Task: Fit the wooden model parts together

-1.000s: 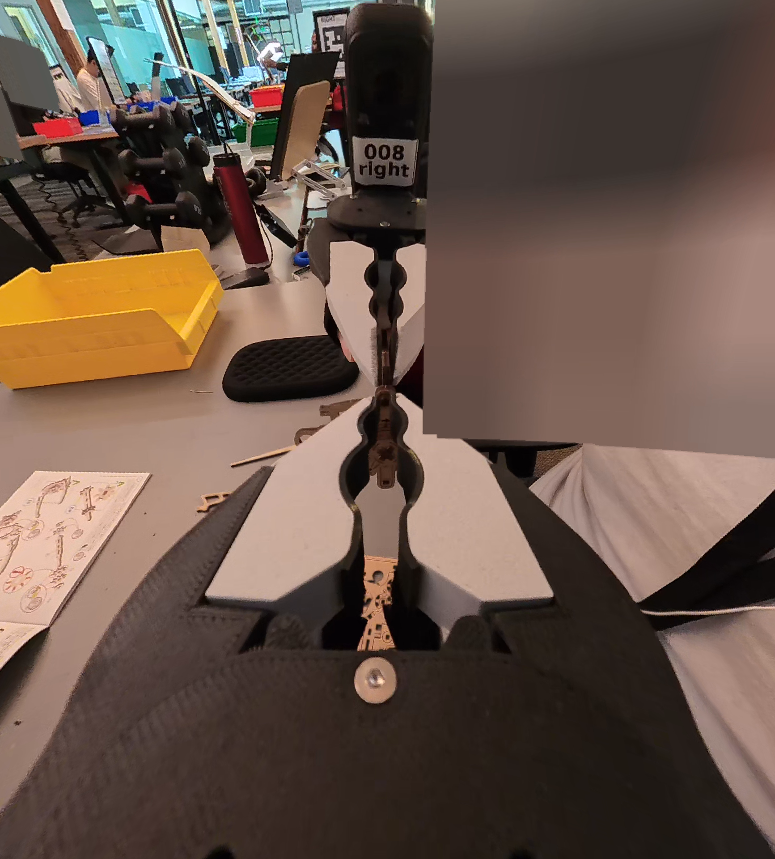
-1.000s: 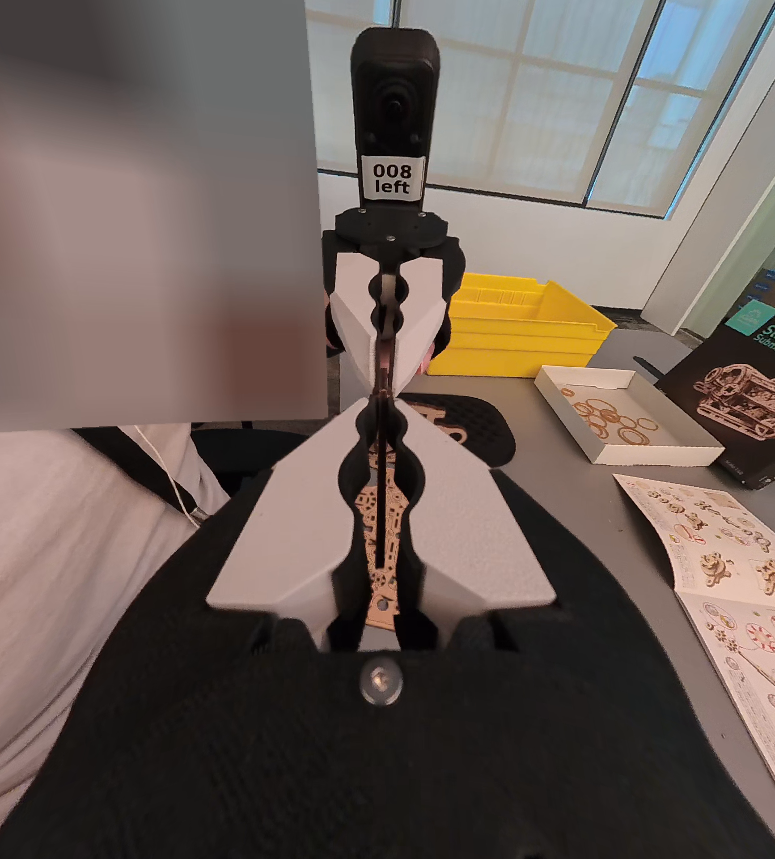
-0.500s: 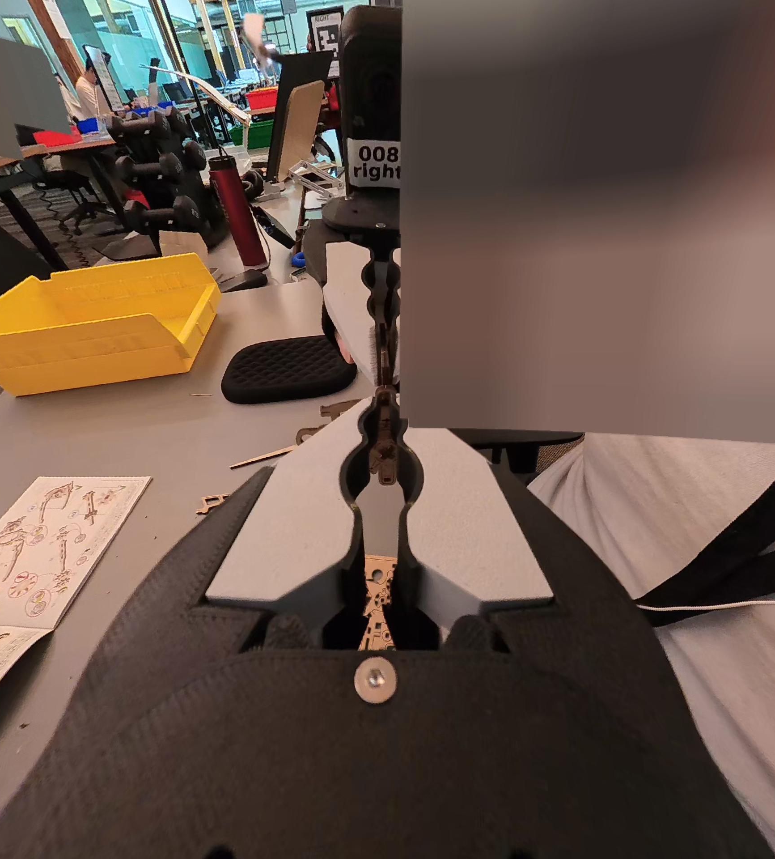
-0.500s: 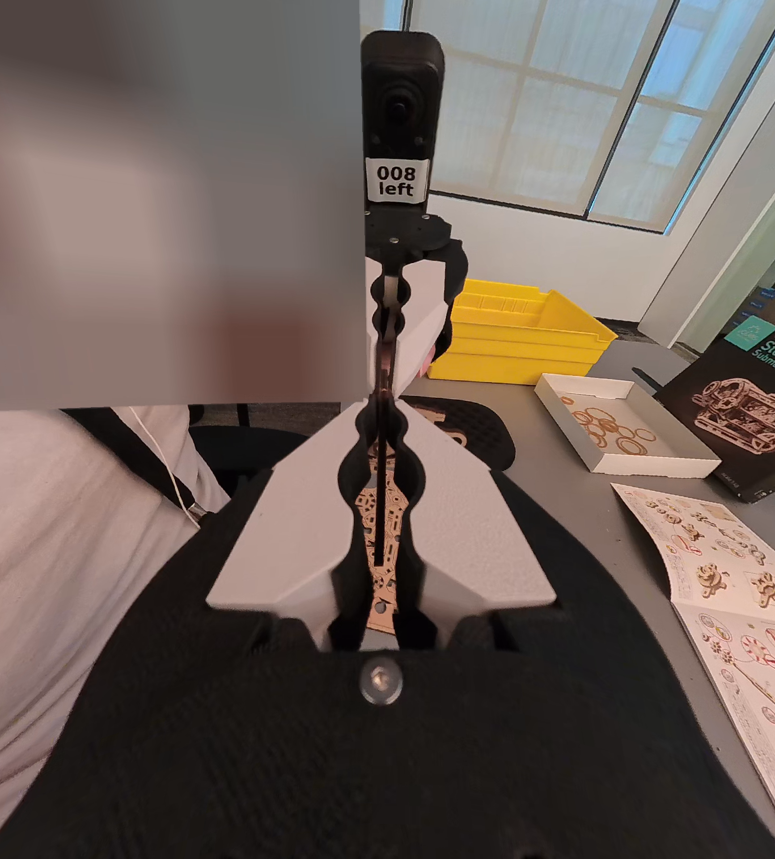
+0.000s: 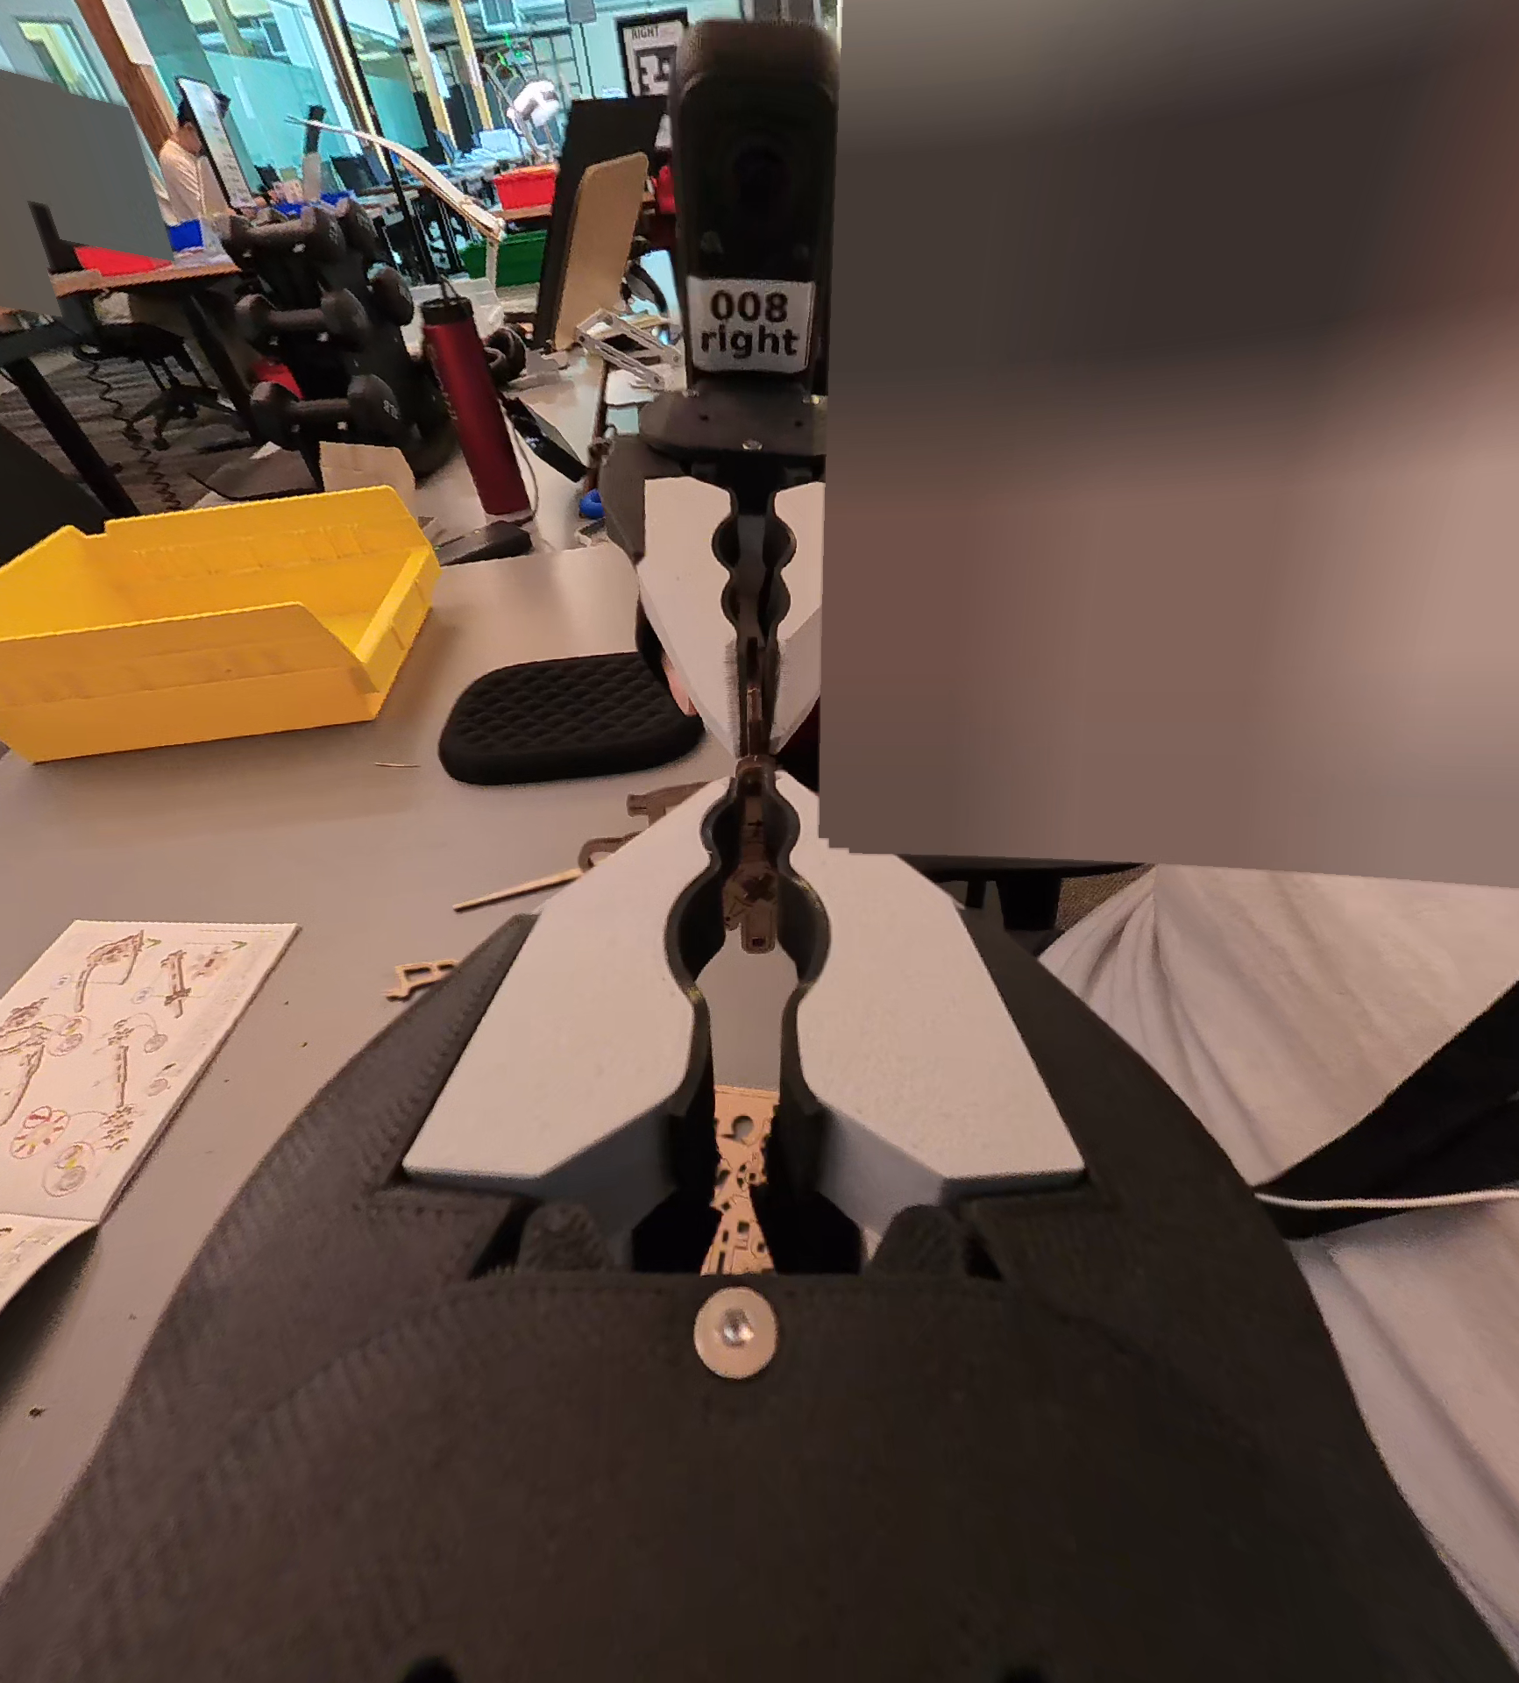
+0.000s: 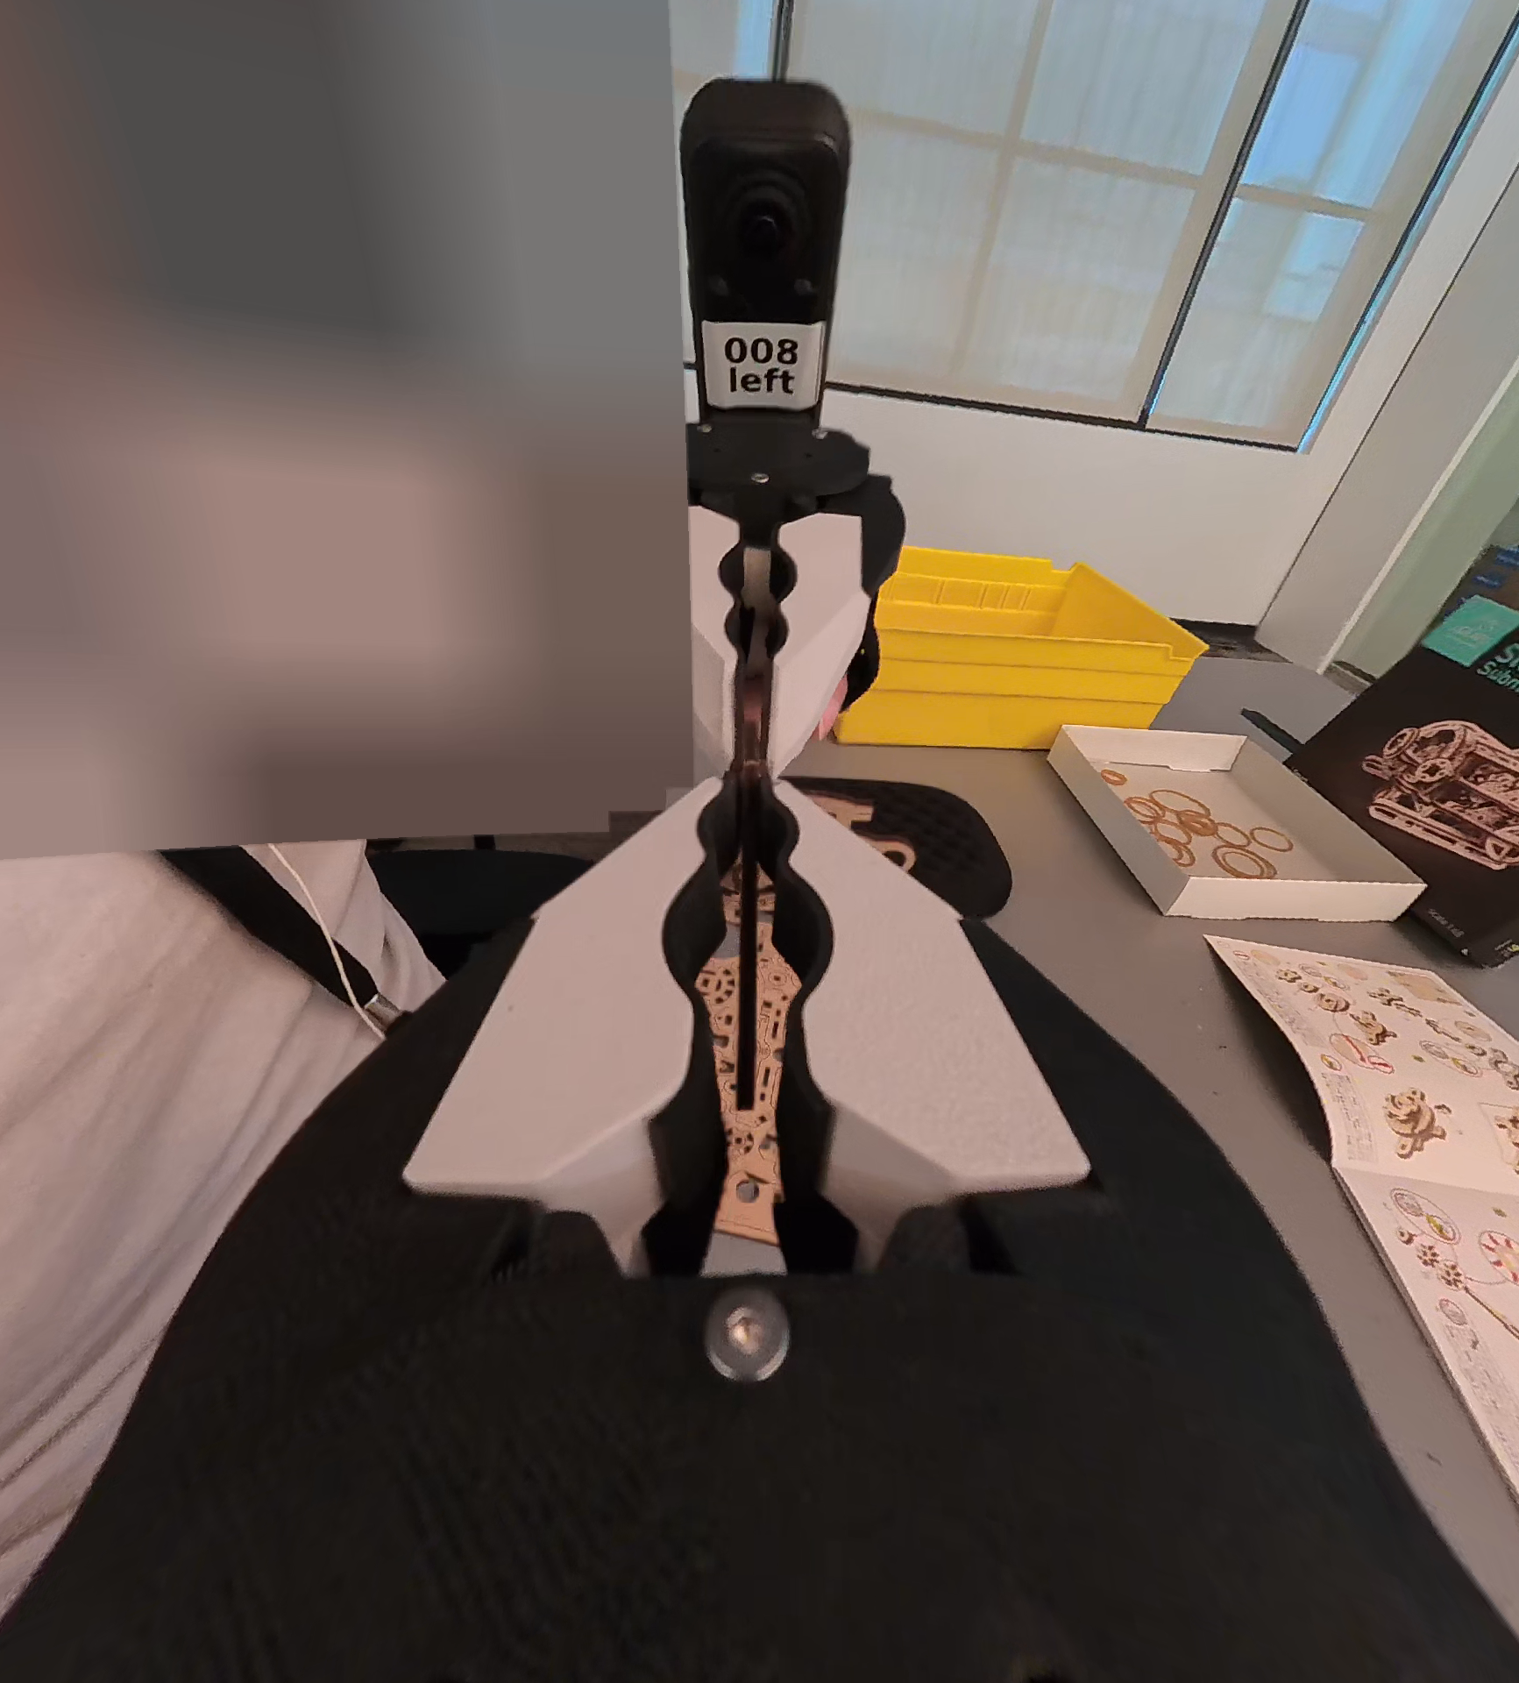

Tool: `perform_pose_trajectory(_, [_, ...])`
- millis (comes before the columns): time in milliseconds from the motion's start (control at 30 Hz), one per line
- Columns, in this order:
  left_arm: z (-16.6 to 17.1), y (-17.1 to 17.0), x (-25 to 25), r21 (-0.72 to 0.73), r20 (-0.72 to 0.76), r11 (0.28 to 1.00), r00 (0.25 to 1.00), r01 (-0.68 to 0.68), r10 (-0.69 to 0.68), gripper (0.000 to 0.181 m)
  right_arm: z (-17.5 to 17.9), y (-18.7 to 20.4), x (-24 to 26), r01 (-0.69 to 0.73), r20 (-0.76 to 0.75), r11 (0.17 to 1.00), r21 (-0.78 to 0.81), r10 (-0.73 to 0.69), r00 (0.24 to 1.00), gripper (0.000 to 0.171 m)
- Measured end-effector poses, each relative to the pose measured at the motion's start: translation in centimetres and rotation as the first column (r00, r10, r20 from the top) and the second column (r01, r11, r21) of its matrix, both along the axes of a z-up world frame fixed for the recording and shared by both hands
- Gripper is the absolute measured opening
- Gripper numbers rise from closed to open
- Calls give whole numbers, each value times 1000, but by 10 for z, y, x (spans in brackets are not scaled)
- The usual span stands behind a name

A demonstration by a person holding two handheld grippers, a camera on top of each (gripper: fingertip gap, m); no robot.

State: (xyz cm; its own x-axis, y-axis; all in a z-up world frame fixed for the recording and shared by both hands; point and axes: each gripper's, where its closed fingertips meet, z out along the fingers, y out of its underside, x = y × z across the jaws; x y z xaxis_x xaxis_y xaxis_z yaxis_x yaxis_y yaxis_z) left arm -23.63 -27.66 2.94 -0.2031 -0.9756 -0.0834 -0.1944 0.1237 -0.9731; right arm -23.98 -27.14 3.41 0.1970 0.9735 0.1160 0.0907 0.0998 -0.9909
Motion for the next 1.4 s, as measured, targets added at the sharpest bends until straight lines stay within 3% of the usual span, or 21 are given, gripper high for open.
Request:
perform_pose_trajectory(67, [3,6,2,-50,13,999,1000,-8,9,3,2,9,4,-15,-41,998,-68,12,999,1])
perform_pose_trajectory(100, [3,9,2,-85,10,996,1000,-8,9,17,2,17,8,-15,-70,993,-115,7,997,1])
perform_pose_trajectory(167, [2,23,1,-120,9,992,999,-42,44,28,6,35,21,-43,-180,968,-249,-3,984,0])
perform_pose_trajectory(300, [-21,46,2,-121,-38,984,991,-130,126,30,-5,75,44,-185,-359,806,-562,-36,933,0])
perform_pose_trajectory(400, [-36,67,12,-149,-75,968,979,-201,192,30,-31,95,42,-145,-266,775,-615,-31,964,0])
perform_pose_trajectory(567, [-39,110,25,-212,-86,948,971,-238,224,29,-50,107,27,-115,-97,765,-633,69,993,0])
perform_pose_trajectory(733, [-56,127,36,-305,-149,938,981,-165,124,17,-66,128,22,-44,70,809,-586,105,992,0])
perform_pose_trajectory(900, [-53,145,34,-363,-28,919,987,-156,157,0,-62,147,29,-118,0,786,-606,149,989,3])
perform_pose_trajectory(1033, [-55,167,30,-449,8,877,981,-172,196,0,-67,168,39,-143,-45,762,-632,148,988,7])
perform_pose_trajectory(1167, [-57,192,23,-546,50,816,965,-190,259,0,-68,197,62,-92,-70,805,-586,63,996,18])
perform_pose_trajectory(1267, [-60,202,22,-582,68,792,959,-185,274,0,-70,204,63,-125,-105,779,-615,77,992,13])
perform_pose_trajectory(1300, [-62,203,23,-582,64,791,959,-189,276,0,-71,202,60,-149,-110,769,-622,103,989,3])
perform_pose_trajectory(1400, [-67,209,22,-546,55,806,950,-228,307,0,-70,205,57,-139,-82,791,-596,112,990,0])
